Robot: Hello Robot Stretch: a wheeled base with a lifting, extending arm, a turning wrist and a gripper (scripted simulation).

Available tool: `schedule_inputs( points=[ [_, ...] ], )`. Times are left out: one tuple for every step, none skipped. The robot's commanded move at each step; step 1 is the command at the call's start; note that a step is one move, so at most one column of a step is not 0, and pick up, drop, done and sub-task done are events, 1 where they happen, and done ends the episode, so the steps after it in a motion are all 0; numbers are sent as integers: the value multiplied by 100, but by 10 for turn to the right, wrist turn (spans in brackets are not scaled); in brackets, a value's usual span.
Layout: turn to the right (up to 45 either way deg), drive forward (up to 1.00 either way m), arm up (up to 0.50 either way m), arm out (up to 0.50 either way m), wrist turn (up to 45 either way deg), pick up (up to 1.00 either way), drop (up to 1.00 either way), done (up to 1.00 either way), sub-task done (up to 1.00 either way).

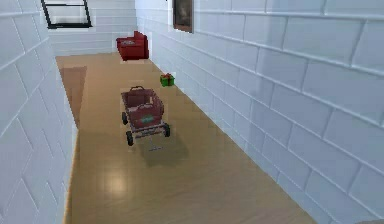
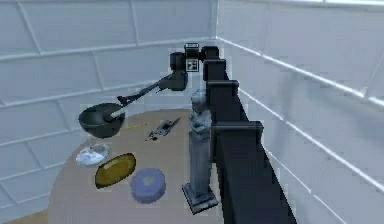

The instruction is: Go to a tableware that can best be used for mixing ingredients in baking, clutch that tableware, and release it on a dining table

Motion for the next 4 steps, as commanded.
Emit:
schedule_inputs(
  points=[
    [0,0,0,0,450,0,0,0,0],
    [0,0,0,0,270,0,0,0,0],
    [0,0,-8,0,0,0,0,0,0],
    [0,0,-32,0,0,0,0,0,0]
  ],
)
